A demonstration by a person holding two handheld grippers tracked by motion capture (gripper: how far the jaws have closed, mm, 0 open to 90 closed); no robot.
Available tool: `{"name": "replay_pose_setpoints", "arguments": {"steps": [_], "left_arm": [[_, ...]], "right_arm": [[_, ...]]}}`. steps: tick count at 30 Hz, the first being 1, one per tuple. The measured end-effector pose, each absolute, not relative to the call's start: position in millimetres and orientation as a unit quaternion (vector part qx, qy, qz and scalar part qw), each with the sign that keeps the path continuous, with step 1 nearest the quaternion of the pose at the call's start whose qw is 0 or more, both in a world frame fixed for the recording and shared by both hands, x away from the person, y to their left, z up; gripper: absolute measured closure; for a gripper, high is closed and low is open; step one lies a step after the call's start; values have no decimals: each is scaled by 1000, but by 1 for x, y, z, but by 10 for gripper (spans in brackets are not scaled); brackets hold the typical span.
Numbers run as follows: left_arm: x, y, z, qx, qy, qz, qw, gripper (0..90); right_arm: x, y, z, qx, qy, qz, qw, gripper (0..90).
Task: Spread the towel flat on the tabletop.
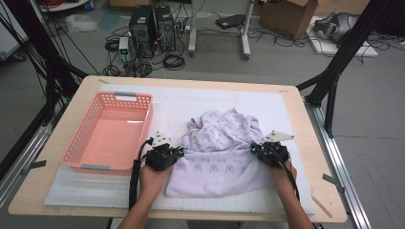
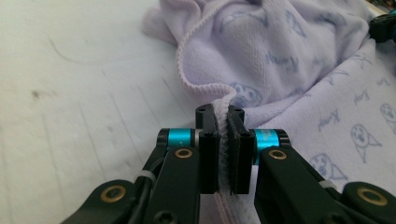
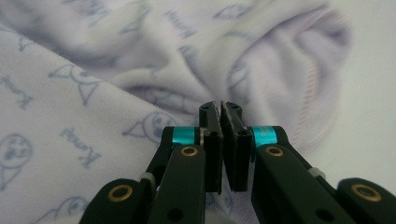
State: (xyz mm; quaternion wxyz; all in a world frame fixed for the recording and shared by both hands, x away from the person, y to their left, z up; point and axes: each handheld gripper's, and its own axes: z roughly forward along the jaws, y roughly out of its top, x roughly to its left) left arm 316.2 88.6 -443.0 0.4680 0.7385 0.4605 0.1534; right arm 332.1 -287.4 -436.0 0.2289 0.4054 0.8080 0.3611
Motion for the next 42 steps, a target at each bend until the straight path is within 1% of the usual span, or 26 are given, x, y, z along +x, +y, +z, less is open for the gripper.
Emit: {"name": "replay_pose_setpoints", "arguments": {"steps": [3,4,6,7,8,9,10,11,13,15,16,22,27,30,34,38,40,42], "left_arm": [[326,86,-445,724,460,185,479,848],[329,86,-447,722,462,186,481,848],[331,86,-450,721,469,180,477,828],[329,86,-449,719,468,178,482,767],[327,87,-447,720,470,165,483,669],[323,89,-446,728,464,160,479,595],[318,90,-445,731,461,160,477,541],[312,92,-446,733,459,157,477,500],[301,97,-447,736,458,138,479,457],[288,103,-448,739,451,124,485,452],[282,104,-449,741,447,124,485,452],[252,113,-444,751,425,142,485,452],[232,122,-442,746,429,153,486,461],[225,126,-444,748,434,145,481,468],[223,119,-448,764,429,135,462,468],[225,116,-453,774,431,130,446,476],[225,114,-454,774,431,135,443,489],[223,110,-455,780,425,156,433,527]], "right_arm": [[346,-283,-438,405,803,345,266,874],[349,-281,-439,409,801,341,274,874],[353,-281,-440,418,795,345,272,862],[352,-281,-439,424,792,350,266,834],[349,-281,-437,426,791,350,266,782],[345,-283,-435,426,789,350,273,736],[339,-285,-431,426,785,351,280,698],[334,-289,-427,425,781,359,283,670],[322,-300,-419,431,768,382,279,618],[309,-312,-413,443,759,401,257,602],[302,-318,-412,446,755,408,255,600],[260,-338,-418,442,760,412,240,596],[235,-346,-424,442,760,420,227,598],[228,-346,-431,442,769,410,212,598],[228,-339,-442,447,780,392,196,598],[231,-330,-446,440,794,371,195,593],[232,-326,-449,436,799,364,197,589],[233,-326,-448,432,802,362,198,580]]}}
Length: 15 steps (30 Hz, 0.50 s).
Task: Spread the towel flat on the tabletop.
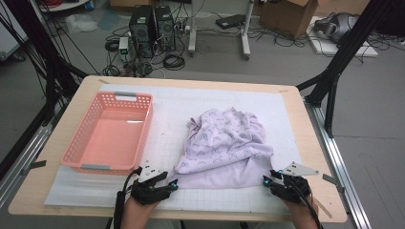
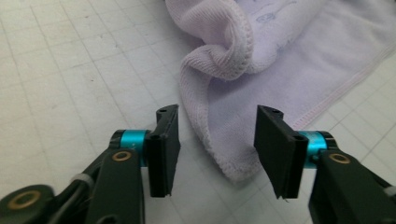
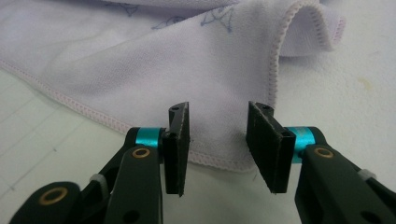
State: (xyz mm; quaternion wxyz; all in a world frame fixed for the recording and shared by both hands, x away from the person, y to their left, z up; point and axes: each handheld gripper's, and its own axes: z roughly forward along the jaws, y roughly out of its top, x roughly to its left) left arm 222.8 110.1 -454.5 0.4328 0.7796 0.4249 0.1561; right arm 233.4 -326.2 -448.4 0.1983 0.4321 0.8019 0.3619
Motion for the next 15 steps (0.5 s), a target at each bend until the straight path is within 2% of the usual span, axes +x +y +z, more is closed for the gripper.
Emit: {"name": "replay_pose_setpoints", "arguments": {"steps": [2,4,6,7,8,15], "left_arm": [[221,107,-455,785,419,183,419,604],[220,107,-455,783,420,185,419,677],[220,107,-455,785,417,167,427,847],[219,107,-455,783,419,168,427,864],[217,108,-455,781,423,165,429,869],[198,122,-453,775,434,118,444,874]], "right_arm": [[234,-327,-449,429,803,363,198,575],[234,-327,-449,428,803,365,198,578],[234,-327,-449,430,802,365,194,636],[233,-326,-449,431,803,365,192,716],[232,-326,-448,429,804,363,192,862],[216,-331,-443,433,809,360,166,882]]}}
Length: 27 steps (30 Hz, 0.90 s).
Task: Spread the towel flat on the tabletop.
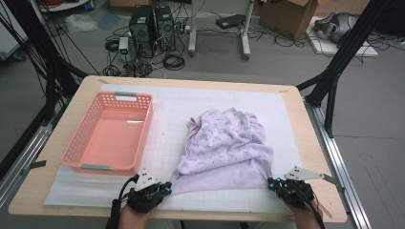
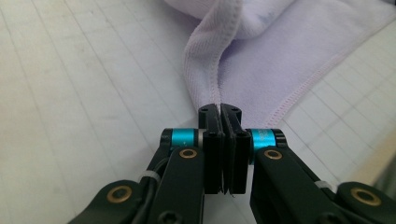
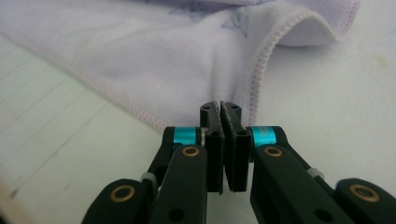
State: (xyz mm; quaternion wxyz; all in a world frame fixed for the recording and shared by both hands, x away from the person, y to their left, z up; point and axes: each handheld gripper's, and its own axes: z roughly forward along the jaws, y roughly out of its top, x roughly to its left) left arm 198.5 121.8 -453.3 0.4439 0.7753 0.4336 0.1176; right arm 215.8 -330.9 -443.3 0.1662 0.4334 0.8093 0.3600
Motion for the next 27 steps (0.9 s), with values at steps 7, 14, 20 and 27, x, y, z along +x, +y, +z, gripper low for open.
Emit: {"name": "replay_pose_setpoints", "arguments": {"steps": [7,14,20,27], "left_arm": [[175,130,-453,771,435,88,456,873],[150,129,-455,781,416,79,458,866],[168,129,-449,757,440,120,467,546],[206,111,-453,761,454,117,448,499]], "right_arm": [[180,-341,-434,428,804,380,162,882],[151,-348,-438,429,816,359,142,880],[152,-352,-429,444,790,395,151,658],[183,-347,-433,466,783,372,180,629]]}}
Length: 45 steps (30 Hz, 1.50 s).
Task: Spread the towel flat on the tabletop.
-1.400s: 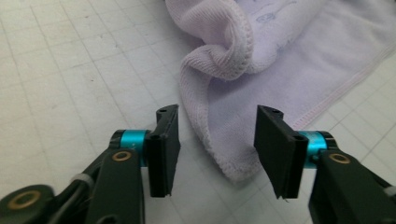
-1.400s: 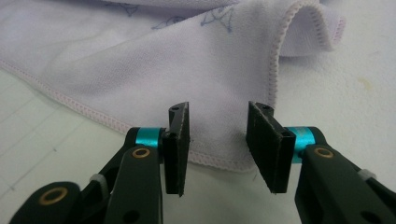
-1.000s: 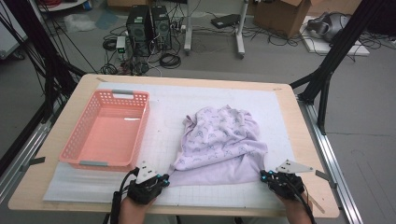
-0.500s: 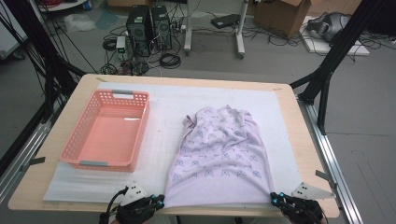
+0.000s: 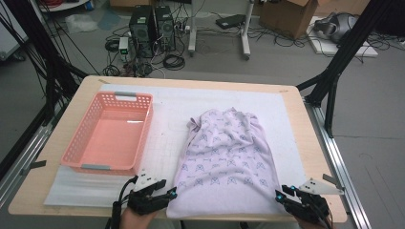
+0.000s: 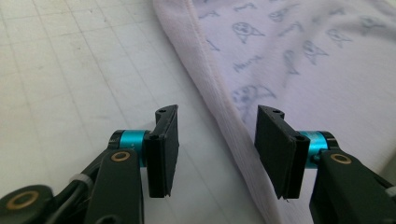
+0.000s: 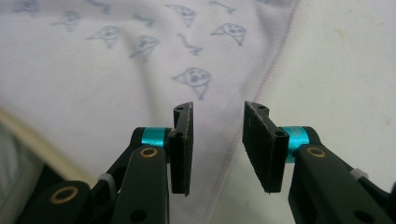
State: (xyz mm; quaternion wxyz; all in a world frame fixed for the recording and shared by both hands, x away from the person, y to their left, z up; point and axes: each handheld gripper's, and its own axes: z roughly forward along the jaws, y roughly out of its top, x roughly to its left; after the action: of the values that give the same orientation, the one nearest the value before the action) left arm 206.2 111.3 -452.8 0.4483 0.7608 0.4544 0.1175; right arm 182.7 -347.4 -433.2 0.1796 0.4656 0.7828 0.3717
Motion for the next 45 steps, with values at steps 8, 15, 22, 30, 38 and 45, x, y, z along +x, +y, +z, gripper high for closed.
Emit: {"name": "replay_pose_setpoints", "arguments": {"steps": [8,15,22,30,38,45], "left_arm": [[198,105,-455,780,424,173,425,873],[171,129,-449,772,439,131,440,879],[146,144,-440,770,430,112,459,878],[167,138,-443,749,440,118,482,558],[224,114,-446,755,450,111,465,493],[221,97,-451,779,431,137,434,858]], "right_arm": [[193,-343,-444,455,800,358,158,867],[166,-361,-437,451,799,372,142,877],[134,-363,-428,429,808,385,119,877],[143,-357,-427,440,803,378,137,702],[183,-350,-432,468,782,375,171,623],[207,-341,-444,467,791,363,155,851]]}}
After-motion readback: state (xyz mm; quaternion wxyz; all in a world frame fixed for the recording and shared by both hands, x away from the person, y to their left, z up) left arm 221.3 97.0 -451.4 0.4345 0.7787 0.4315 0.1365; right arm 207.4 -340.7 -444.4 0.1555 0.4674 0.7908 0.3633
